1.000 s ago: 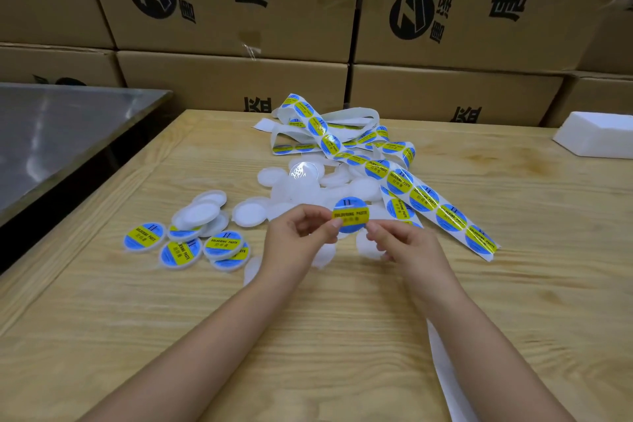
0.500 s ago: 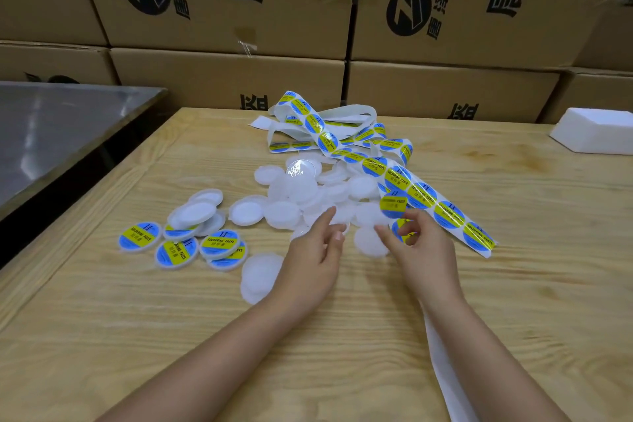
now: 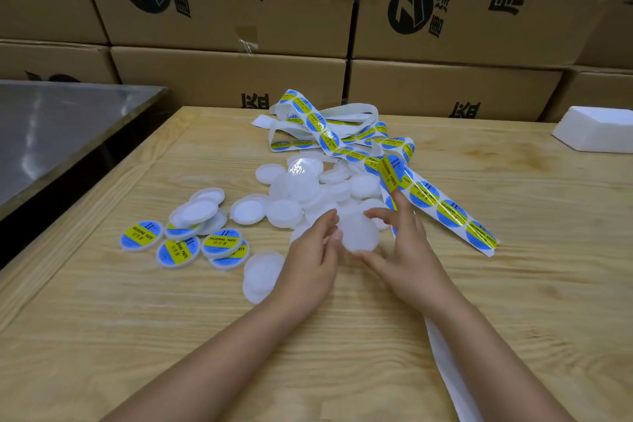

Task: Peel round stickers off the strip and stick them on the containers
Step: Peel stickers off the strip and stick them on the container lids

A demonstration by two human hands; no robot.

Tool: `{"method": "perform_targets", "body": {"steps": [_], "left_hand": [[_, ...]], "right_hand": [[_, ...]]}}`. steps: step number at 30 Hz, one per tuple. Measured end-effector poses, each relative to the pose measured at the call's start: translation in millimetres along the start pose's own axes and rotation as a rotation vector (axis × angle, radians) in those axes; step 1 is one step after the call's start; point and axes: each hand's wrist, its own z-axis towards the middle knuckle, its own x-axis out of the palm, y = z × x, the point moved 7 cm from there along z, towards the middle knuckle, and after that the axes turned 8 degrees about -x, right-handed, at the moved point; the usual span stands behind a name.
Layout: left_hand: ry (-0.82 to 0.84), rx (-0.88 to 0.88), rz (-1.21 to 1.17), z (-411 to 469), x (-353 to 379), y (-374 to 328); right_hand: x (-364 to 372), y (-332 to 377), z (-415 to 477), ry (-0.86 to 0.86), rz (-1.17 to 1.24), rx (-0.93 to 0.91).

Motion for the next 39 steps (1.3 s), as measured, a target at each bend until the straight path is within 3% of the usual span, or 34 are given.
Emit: {"method": "perform_targets", "body": {"steps": [2, 4, 7, 11, 13, 17, 39], "left_hand": [[0.054, -0.095, -0.139, 1.0, 2.4, 2.7], [0.157, -0.251, -0.433, -0.2, 9.1, 7.4], [0.206, -0.421, -0.749, -1.6, 10.7, 12.2], [0.216, -0.537, -1.047, 0.0, 8.5, 15.3], [0.244, -0.563, -1.116, 0.2, 8.4, 14.7], [0.312, -0.556, -1.142, -1.5, 12.0, 12.4], [0.323, -0.452, -1.024, -3.8, 16.0, 8.1]], "right_hand": [[-1.6, 11.8, -1.1, 0.012, 0.015, -0.097], [-1.1, 19.3, -1.7, 0.036, 0.009, -0.146], [1.6, 20.3, -2.4, 0.056, 0.123, -0.093], [-11.8, 12.8, -1.2, -0.288, 0.494, 0.107], [-9.2, 4.7, -4.5, -0.374, 0.641, 0.247], [6.8, -0.3, -11.3, -0.318, 0.728, 0.387], [13.6, -5.2, -10.7, -0.241, 0.641, 0.39]]}}
